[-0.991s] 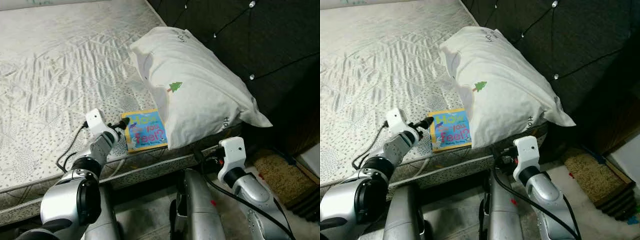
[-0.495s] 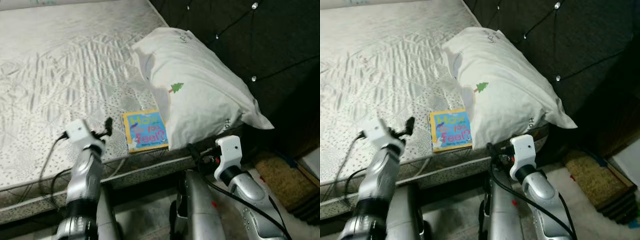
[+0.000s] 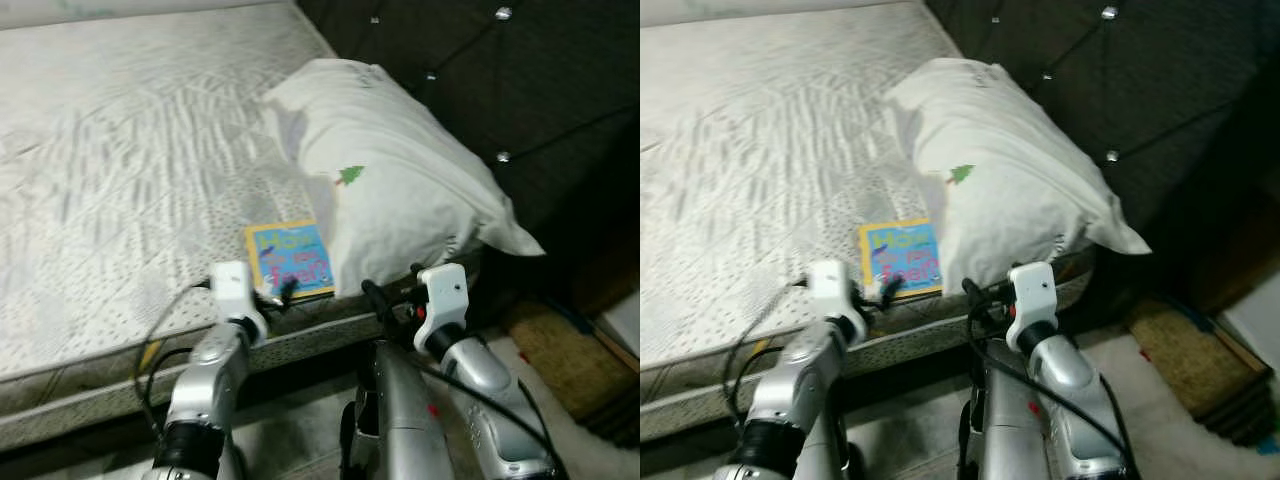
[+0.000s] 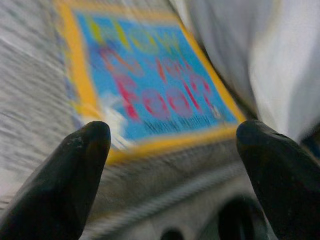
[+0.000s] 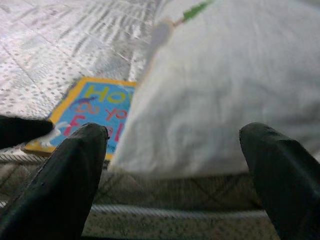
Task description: Clean up the room
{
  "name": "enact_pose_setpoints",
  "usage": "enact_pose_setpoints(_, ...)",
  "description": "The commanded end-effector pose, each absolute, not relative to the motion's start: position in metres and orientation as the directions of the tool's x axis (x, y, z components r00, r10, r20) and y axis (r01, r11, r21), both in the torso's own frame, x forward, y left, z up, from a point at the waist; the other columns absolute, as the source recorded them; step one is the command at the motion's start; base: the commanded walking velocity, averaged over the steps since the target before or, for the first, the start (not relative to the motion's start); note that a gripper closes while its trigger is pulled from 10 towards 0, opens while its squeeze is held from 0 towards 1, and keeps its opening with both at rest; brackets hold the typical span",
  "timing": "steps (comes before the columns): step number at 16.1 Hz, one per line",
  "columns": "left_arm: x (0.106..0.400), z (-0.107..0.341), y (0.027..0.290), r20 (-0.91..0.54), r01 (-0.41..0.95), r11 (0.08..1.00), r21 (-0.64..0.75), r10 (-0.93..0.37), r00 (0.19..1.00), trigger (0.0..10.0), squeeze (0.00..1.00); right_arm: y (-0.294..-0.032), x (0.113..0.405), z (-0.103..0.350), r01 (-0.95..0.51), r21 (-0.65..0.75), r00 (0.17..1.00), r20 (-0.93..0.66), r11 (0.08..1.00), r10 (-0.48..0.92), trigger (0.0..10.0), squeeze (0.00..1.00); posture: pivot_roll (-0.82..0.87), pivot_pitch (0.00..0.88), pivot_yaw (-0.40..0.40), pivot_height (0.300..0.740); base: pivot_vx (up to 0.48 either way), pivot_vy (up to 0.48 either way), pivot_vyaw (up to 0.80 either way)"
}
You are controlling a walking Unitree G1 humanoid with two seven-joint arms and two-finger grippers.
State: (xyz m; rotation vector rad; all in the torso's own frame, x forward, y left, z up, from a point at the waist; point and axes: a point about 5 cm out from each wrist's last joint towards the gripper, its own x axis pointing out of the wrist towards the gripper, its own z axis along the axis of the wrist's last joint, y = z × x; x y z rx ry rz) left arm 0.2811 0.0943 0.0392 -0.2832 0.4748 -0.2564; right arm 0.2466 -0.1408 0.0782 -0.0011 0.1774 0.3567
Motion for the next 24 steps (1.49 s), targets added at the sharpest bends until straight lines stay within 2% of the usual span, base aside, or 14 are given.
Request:
enact_pose_setpoints(1,0.276,0.029,0.078,-0.474,0.209,0.917,-0.339,-0.359,0.804,10.0,1.0,-0.14,0.246,0.081,-0.347,0.028,0.924,-0.159,0.937,0.347,10.0,0.0,-0.1,0.066,-0.016,0.549,0.0,0.0,0.0)
enact_pose_setpoints(4,0.282,0.022,0.068,-0.548,0.256,0.907,-0.333,-0.407,0.731,10.0,1.0,-0.138,0.243,0.083,-0.338,0.033,0.928,-0.154,0.941,0.339,10.0,0.0,-0.11,0.091,-0.007,0.549,0.0,0.0,0.0)
enact_pose_setpoints(7,0.292,0.021,0.061,-0.573,0.229,0.892,-0.389,-0.429,0.699,10.0,1.0,-0.136,0.238,0.085,-0.332,0.038,0.93,-0.151,0.942,0.334,10.0,0.0,-0.13,0.113,0.0,0.549,0.0,0.0,0.0)
enact_pose_setpoints(9,0.299,0.023,0.062,-0.578,0.227,0.897,-0.38,-0.422,0.698,10.0,1.0,-0.136,0.235,0.085,-0.335,0.05,0.928,-0.157,0.941,0.338,10.0,0.0,-0.14,0.125,0.005,0.549,0.0,0.0,0.0)
enact_pose_setpoints(12,0.315,0.031,0.07,-0.56,0.178,0.911,-0.371,-0.372,0.74,10.0,1.0,-0.137,0.227,0.084,-0.37,0.059,0.91,-0.178,0.927,0.375,10.0,0.0,-0.14,0.133,0.007,0.549,0.0,0.0,0.0)
enact_pose_setpoints(17,0.321,0.028,0.076,-0.587,0.101,0.902,-0.42,-0.355,0.728,10.0,1.0,-0.136,0.228,0.087,-0.382,0.045,0.906,-0.18,0.923,0.383,10.0,0.0,-0.15,0.136,-0.001,0.549,0.0,0.0,0.0)
enact_pose_setpoints(21,0.325,0.034,0.066,-0.57,0.122,0.893,-0.432,-0.376,0.73,10.0,1.0,-0.137,0.229,0.086,-0.377,0.038,0.909,-0.18,0.926,0.377,10.0,0.0,-0.15,0.128,0.003,0.549,0.0,0.0,0.0)
enact_pose_setpoints(24,0.32,0.036,0.044,-0.55,0.194,0.86,-0.473,-0.459,0.697,10.0,1.0,-0.137,0.231,0.085,-0.377,0.035,0.908,-0.182,0.926,0.377,10.0,0.0,-0.14,0.12,0.0,0.549,0.0,0.0,0.0)
